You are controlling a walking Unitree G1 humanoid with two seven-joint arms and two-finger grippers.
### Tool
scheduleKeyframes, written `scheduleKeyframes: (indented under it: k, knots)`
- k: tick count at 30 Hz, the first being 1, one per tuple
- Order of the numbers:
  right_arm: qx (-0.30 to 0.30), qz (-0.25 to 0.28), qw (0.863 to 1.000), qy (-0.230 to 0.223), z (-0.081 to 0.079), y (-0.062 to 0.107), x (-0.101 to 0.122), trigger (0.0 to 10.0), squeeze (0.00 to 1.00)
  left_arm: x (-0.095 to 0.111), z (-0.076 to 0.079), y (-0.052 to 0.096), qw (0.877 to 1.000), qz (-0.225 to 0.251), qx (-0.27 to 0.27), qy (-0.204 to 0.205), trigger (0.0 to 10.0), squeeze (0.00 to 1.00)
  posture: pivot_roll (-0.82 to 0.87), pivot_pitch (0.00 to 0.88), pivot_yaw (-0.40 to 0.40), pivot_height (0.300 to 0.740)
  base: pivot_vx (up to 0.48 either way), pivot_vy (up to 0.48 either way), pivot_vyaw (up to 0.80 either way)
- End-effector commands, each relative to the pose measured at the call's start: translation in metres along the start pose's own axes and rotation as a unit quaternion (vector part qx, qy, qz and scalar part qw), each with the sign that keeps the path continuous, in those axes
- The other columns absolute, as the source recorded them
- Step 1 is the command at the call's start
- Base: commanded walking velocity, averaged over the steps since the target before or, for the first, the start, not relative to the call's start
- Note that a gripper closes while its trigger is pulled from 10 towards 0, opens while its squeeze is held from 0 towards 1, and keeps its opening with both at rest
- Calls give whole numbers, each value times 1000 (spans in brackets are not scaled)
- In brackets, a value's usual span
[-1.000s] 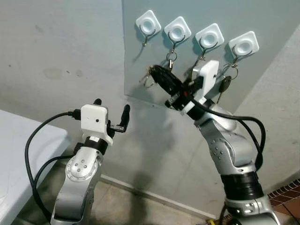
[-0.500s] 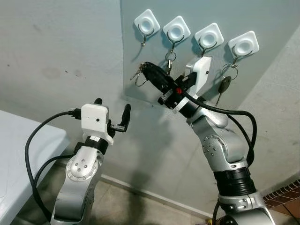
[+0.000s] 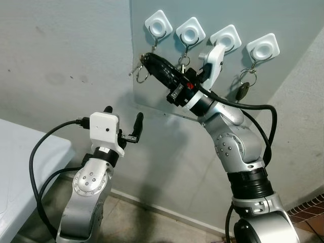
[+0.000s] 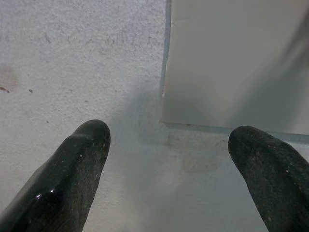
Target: Hang keys on a hook
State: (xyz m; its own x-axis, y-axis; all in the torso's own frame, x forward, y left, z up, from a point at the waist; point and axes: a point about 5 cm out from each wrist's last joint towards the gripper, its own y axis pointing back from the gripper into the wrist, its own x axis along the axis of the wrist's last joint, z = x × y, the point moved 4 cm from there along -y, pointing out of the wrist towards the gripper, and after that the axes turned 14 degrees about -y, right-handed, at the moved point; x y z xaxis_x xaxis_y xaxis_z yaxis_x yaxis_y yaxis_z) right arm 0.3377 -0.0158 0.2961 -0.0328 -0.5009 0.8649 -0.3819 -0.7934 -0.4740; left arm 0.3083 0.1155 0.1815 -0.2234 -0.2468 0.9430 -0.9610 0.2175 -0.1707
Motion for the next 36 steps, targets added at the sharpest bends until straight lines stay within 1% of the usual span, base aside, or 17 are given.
scheduleKeyframes:
  k: [1,2,4,6,10,14,19,25,27,29,32,36]
  knots:
    - [5,10,1000,8,0,-2,9,10000,0,5,2,1,1000,7,-6,0,10000,0,26,86,-63,740,0,0,0]
    - [8,12,1000,10,1,-5,11,10000,0,4,2,1,1000,6,-5,0,10000,0,26,86,-64,740,0,0,0]
    - [10,13,1000,10,2,-7,12,10000,0,4,1,1,1000,5,-4,0,10000,0,26,86,-64,740,0,0,0]
    - [9,20,1000,11,6,-16,16,10000,0,4,2,2,1000,4,-3,3,10000,0,26,99,-67,740,0,0,0]
    - [6,28,999,14,11,-22,22,10000,0,3,2,3,1000,3,-1,4,10000,0,26,103,-66,740,0,0,0]
    - [-2,39,999,18,15,-26,28,10000,0,4,2,4,1000,2,0,5,10000,0,27,105,-67,740,0,0,0]
    - [-2,44,999,21,17,-27,31,10000,0,4,2,4,1000,1,0,7,10000,0,26,107,-66,740,0,0,0]
    - [-10,46,999,21,22,-24,32,10000,0,3,3,4,1000,0,-1,9,10000,0,21,109,-63,740,0,0,0]
    - [-31,53,998,26,27,-20,34,10000,0,3,3,4,1000,0,-1,9,10000,0,19,112,-61,740,0,0,0]
    - [-38,53,997,28,28,-17,33,10000,0,3,3,5,1000,-1,-2,10,10000,0,14,114,-58,740,0,0,0]
    - [-37,39,998,21,27,-8,24,10000,0,2,4,4,1000,-2,-4,12,10000,0,8,114,-53,740,0,0,0]
    - [-39,26,999,24,28,-1,16,10000,0,3,5,4,1000,-2,-6,12,10000,0,8,114,-52,740,0,0,0]
